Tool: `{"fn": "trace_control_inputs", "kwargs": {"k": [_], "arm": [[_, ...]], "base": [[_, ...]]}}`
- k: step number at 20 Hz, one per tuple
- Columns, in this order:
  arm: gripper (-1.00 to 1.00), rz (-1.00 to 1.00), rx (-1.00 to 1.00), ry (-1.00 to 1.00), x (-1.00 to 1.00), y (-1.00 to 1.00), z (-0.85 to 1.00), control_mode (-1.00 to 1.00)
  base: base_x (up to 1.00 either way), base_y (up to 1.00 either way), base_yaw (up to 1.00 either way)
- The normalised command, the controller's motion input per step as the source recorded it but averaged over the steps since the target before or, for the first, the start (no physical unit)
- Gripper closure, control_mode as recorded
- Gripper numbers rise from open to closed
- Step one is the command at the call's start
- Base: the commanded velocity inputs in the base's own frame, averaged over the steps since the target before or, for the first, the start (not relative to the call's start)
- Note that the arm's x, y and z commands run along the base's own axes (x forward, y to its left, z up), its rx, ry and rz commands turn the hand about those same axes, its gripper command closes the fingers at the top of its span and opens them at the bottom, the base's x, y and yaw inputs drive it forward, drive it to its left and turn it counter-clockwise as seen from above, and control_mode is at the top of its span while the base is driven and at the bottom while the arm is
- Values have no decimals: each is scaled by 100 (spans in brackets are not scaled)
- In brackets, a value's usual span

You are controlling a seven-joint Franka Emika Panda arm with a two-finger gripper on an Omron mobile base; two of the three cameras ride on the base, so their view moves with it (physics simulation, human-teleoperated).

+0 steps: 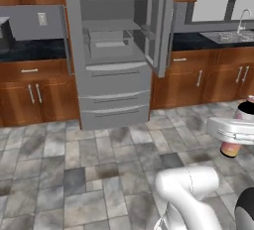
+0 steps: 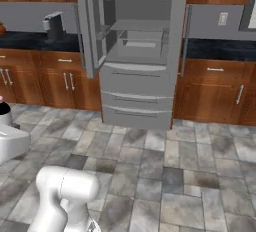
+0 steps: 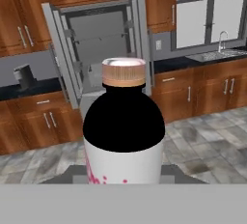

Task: Open the fridge, grab two sodas, and place both sodas inside the bowl with ice on the dining counter.

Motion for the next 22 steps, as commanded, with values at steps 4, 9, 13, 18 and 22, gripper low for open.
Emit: {"fn": "trace_control_inputs", "kwargs": {"k": [4,9,13,18,22], "arm": [[100,0,0,0,0,0,0,100],[100,0,0,0,0,0,0,100],[100,0,0,0,0,0,0,100],[100,0,0,0,0,0,0,100],[100,0,0,0,0,0,0,100]], "base": [[-100,11,-6],[-100,13,-8],[-100,3,-8],[-100,0,-8],[-100,-1,-9]]}}
